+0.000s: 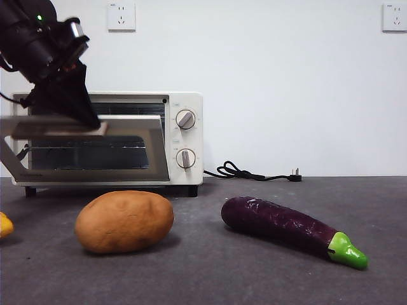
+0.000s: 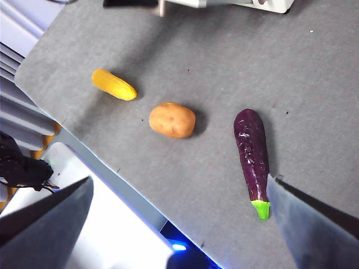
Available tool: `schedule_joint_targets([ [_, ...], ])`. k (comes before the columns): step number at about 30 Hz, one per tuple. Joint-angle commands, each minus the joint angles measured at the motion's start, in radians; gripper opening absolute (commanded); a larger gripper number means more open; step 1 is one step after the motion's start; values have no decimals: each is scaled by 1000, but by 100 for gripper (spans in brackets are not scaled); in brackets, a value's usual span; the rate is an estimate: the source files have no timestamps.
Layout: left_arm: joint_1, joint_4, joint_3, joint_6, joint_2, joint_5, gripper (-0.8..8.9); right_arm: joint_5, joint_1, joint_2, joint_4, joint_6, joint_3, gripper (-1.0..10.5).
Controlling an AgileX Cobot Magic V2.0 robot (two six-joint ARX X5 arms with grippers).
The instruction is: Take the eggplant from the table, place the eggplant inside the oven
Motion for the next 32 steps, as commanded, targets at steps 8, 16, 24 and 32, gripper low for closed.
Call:
schedule_joint_targets([
  [8, -2, 85, -6, -18, -158, -57, -5, 0, 2, 1, 14, -28, 4, 627],
  [16, -2, 84, -6, -40, -316, -58, -5, 0, 2, 2, 14, -31, 4, 627],
  [24, -1, 84, -6, -73, -456, -60, -5, 0, 2, 1, 13, -31, 4, 627],
  [32, 1, 97, -6, -107, -587, -132, -5, 30, 2, 2, 13, -31, 4, 627],
])
